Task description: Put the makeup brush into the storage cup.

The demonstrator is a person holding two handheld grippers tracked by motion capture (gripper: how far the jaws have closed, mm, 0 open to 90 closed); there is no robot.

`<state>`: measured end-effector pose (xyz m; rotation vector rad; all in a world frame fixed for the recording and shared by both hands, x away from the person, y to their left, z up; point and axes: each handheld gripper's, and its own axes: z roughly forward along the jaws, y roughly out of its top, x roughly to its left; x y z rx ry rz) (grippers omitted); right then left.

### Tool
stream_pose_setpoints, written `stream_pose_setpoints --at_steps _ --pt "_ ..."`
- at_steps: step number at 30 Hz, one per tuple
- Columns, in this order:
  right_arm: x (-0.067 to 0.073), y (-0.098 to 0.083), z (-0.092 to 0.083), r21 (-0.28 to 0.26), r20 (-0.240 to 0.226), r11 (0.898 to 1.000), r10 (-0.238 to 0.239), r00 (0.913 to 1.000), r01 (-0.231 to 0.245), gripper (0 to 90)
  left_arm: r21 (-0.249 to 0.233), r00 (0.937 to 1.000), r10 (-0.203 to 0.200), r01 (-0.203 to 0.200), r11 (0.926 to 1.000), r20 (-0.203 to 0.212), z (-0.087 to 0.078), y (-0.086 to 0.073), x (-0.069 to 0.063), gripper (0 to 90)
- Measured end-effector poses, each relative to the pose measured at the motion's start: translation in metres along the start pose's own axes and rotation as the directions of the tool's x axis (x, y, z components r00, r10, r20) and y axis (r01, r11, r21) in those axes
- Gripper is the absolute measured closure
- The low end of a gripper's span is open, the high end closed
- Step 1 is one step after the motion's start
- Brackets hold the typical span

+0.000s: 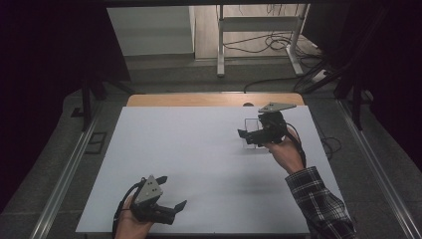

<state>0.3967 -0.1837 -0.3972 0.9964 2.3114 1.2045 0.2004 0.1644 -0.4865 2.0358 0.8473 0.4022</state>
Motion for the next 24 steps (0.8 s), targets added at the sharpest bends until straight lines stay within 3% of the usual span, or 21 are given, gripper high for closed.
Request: stream_pose_setpoints --at_steps 24 --pt "0.016 -0.016 -0.004 0.005 -0.021 0.999 -0.034 0.9992 0.034 4.2 -0.001 1.0000 0.000 0.000 1.0000 0.009 0.001 0.000 0.000 3.5"
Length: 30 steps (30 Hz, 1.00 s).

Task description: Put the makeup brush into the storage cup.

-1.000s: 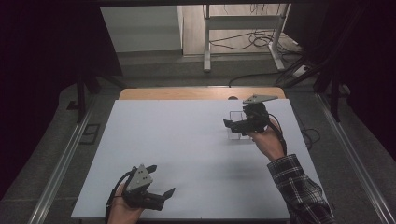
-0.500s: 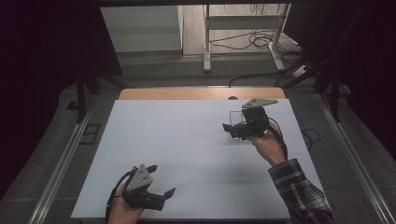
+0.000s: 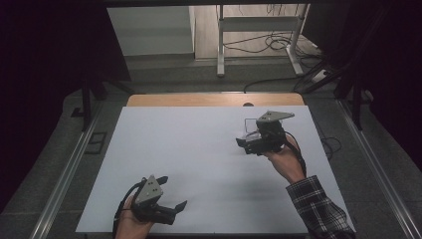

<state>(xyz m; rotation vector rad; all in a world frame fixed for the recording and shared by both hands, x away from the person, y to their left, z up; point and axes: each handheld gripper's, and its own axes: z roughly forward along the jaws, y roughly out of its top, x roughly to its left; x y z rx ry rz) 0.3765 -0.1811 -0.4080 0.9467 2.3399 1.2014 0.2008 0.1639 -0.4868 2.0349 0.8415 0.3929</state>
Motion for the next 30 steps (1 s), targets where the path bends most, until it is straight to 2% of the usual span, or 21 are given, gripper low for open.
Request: stream_pose_setpoints --at_steps 7,15,23,30 --pt "0.003 -0.006 0.000 -0.003 -0.015 1.000 -0.007 0.9999 0.007 4.0 0.001 1.0000 0.004 -0.004 1.0000 0.004 0.000 0.000 0.000 3.5" --pt "0.006 -0.012 0.001 0.008 -0.010 1.000 0.003 0.9999 -0.003 1.7 0.003 1.0000 0.005 -0.005 1.0000 0.006 0.001 0.000 -0.001 3.5" --pt "0.013 -0.018 0.003 0.017 -0.020 1.000 -0.021 0.9996 0.022 0.8 -0.002 1.0000 0.003 -0.003 1.0000 0.007 0.001 0.000 0.000 3.5" --pt "0.014 -0.021 0.002 0.014 -0.024 1.000 -0.022 0.9995 0.022 0.6 -0.004 1.0000 0.002 -0.002 1.0000 0.009 0.001 0.000 0.000 3.4"
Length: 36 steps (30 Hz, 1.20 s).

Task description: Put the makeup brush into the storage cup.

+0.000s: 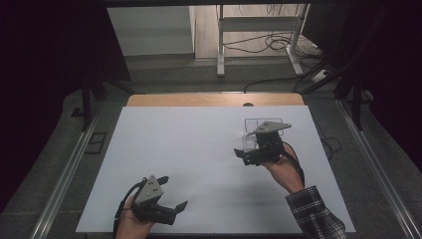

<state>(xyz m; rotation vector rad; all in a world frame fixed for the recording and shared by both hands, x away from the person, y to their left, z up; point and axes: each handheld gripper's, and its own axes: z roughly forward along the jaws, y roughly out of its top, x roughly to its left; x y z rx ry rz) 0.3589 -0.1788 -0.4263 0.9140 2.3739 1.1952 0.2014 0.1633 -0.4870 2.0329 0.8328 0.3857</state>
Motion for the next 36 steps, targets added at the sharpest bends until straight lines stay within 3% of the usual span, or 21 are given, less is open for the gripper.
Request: stream_pose_setpoints --at_steps 9,28,36 --pt "0.002 -0.003 -0.005 -0.007 0.005 1.000 -0.013 0.9999 0.013 0.0 0.000 1.0000 -0.003 0.003 1.0000 0.000 0.000 0.000 0.000 3.4" --pt "0.005 -0.021 -0.008 0.000 -0.018 1.000 0.018 0.9997 -0.018 0.0 -0.006 0.9998 -0.007 0.007 1.0000 -0.021 -0.004 -0.001 0.005 3.4" --pt "0.009 -0.025 -0.010 0.003 -0.026 1.000 0.003 0.9997 -0.003 0.0 -0.010 0.9994 -0.013 0.013 0.9999 -0.032 -0.006 -0.001 0.008 3.5"
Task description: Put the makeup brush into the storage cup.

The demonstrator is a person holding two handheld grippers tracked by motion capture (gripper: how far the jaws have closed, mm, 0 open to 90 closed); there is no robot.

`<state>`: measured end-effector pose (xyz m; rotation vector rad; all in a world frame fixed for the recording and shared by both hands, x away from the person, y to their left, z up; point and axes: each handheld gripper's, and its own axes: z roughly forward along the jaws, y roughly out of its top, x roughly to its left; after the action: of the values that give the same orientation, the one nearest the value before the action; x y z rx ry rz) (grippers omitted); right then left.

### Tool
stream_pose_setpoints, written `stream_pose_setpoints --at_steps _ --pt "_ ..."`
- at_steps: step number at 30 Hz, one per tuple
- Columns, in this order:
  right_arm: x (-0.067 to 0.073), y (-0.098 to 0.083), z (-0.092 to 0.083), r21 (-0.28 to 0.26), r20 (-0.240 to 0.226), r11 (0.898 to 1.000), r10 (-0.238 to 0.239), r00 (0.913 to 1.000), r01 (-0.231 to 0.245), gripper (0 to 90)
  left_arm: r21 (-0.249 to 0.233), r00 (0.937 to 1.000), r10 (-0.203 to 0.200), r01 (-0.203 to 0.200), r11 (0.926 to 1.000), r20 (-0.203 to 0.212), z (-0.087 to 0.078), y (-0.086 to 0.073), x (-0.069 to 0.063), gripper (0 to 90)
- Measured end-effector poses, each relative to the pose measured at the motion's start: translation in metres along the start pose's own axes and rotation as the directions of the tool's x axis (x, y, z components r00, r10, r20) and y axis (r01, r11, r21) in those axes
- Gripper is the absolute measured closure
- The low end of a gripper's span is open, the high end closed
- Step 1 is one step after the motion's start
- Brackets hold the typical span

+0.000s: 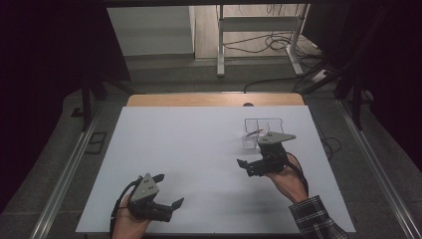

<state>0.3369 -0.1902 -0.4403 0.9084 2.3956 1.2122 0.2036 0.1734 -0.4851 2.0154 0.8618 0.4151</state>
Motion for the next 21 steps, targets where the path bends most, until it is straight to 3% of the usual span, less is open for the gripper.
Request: stream_pose_setpoints --at_steps 21 --pt "0.011 -0.006 -0.006 -0.001 0.001 1.000 -0.007 1.0000 0.007 0.0 -0.006 0.9997 -0.014 0.014 0.9999 -0.020 -0.006 -0.002 0.008 3.6"
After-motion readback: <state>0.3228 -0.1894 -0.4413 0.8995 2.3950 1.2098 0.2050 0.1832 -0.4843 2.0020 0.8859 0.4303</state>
